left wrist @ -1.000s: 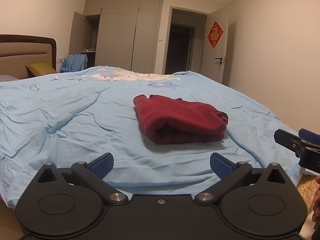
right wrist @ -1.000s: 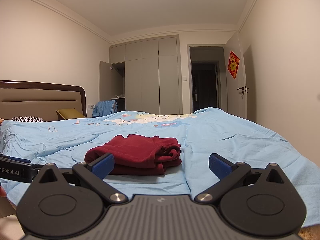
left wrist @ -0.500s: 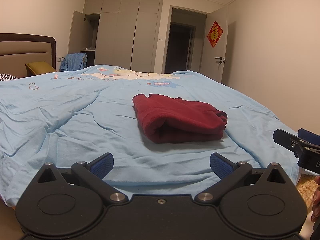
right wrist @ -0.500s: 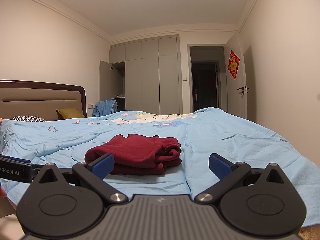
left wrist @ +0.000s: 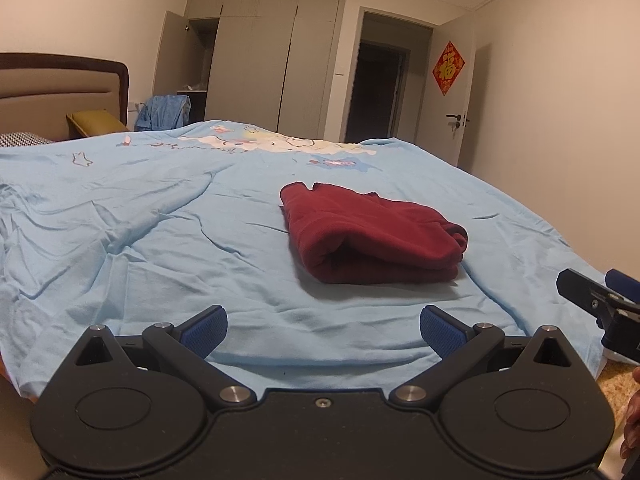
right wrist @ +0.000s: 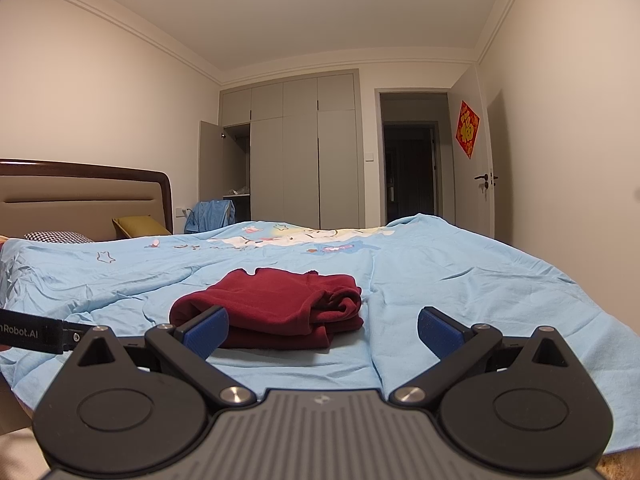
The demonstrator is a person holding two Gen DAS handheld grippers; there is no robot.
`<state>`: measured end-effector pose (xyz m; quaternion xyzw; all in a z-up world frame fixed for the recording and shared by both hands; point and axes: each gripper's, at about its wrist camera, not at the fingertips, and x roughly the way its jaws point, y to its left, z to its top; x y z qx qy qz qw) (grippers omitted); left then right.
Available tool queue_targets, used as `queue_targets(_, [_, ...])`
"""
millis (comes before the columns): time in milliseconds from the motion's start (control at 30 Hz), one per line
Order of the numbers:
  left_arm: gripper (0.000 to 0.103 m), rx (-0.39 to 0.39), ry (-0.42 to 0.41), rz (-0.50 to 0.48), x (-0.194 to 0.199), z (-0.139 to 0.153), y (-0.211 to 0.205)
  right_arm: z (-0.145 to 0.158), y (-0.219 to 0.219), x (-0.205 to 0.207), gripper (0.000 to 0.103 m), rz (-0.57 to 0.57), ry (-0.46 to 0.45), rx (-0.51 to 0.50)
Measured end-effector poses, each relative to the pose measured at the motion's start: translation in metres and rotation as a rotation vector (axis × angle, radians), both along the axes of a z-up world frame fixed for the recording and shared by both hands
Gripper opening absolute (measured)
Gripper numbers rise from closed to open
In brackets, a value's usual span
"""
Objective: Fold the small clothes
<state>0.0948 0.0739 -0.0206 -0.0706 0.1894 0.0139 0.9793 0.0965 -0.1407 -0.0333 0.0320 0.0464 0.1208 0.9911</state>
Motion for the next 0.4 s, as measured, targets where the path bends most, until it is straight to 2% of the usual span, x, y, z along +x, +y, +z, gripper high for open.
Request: queue_targets(400, [0.102,-0.024,0.016,0.029,0.0011,0.0,0.0053,0.0002,0.0,0.0,0.103,0.0,0.001,-0.001])
